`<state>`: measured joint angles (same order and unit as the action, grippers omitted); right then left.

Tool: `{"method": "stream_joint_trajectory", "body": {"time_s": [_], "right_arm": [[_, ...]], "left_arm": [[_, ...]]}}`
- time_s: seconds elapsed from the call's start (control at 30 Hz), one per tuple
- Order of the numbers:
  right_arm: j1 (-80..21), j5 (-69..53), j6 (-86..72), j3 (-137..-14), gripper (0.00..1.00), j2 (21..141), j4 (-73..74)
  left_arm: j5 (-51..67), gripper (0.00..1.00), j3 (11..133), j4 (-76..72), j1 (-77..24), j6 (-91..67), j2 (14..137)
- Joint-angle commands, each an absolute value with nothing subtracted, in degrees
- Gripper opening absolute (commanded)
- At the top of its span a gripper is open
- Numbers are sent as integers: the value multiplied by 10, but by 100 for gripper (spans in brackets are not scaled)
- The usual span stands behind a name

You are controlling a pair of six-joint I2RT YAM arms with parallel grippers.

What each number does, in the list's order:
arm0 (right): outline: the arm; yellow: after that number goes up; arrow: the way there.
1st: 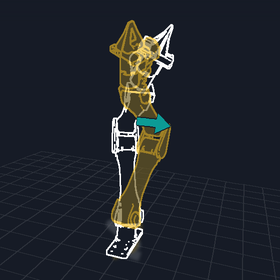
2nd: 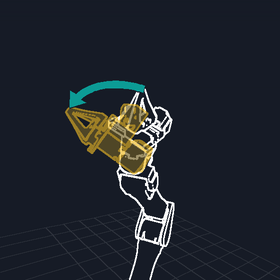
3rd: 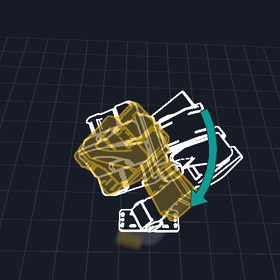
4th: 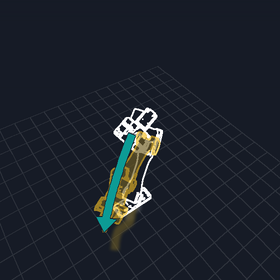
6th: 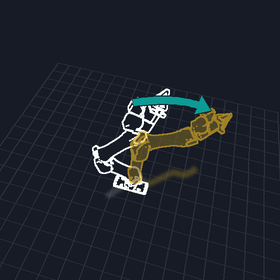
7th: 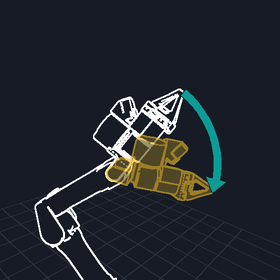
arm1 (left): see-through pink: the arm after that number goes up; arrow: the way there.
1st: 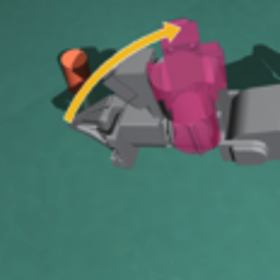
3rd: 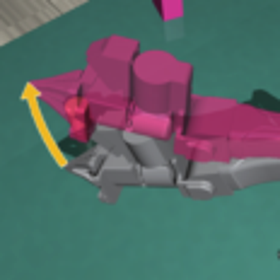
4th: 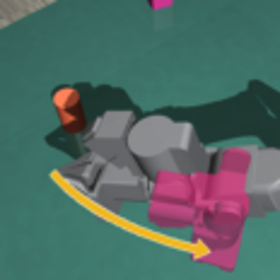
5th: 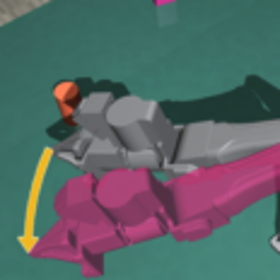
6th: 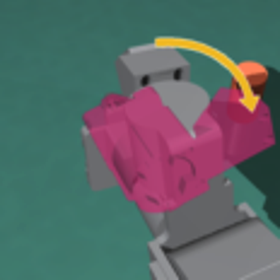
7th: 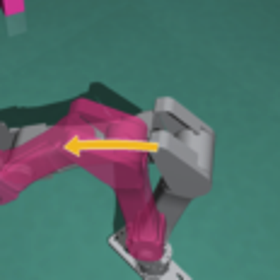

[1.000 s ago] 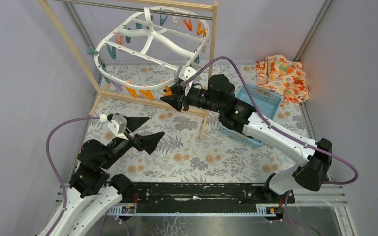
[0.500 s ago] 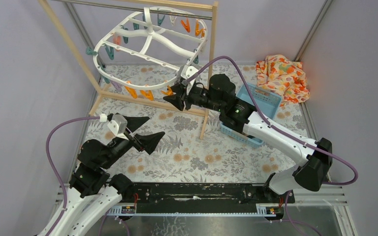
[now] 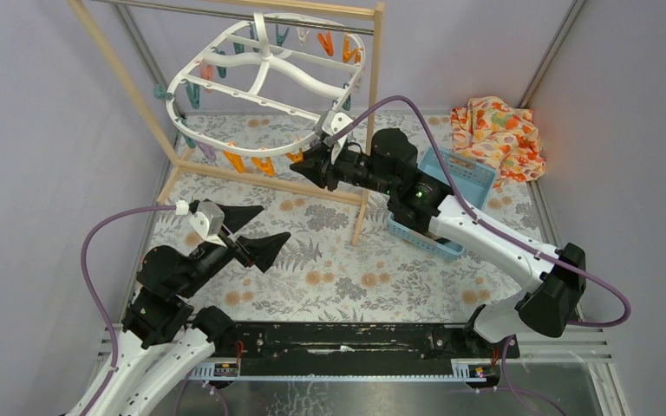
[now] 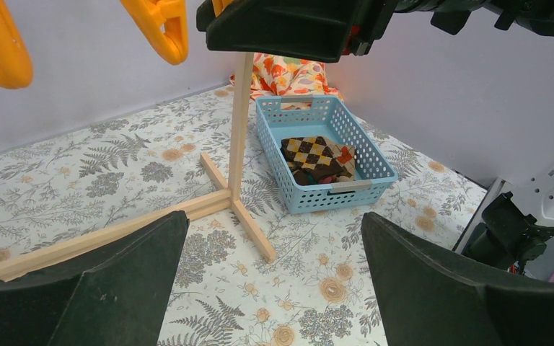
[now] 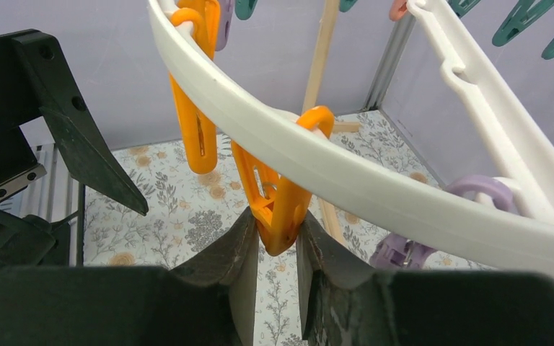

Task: Clip the socks to the hanger
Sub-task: Open the clamp at the hanger.

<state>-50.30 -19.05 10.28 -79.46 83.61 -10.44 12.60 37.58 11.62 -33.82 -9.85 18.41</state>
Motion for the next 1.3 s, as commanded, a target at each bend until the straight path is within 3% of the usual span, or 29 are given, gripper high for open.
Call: {"method": "stream_joint_trajectory", "body": {"time_s": [0.0, 0.07, 0.53, 1.13, 1.27], "right_arm": [[-494, -192, 95, -794, 6, 813, -149], [-493, -195, 92, -790, 0, 809, -150], [-492, -261, 77, -797, 0, 767, -81], [-449, -352, 43, -823, 0, 763, -52], [-444, -354, 47, -825, 0, 760, -45]], "left_arm": [[130, 99, 388, 104, -343, -96, 187], [131, 99, 387, 101, -342, -99, 188], [183, 99, 452, -14, -343, -129, 265], [158, 99, 497, -102, -343, -34, 376], [135, 99, 472, -190, -343, -45, 396]]}}
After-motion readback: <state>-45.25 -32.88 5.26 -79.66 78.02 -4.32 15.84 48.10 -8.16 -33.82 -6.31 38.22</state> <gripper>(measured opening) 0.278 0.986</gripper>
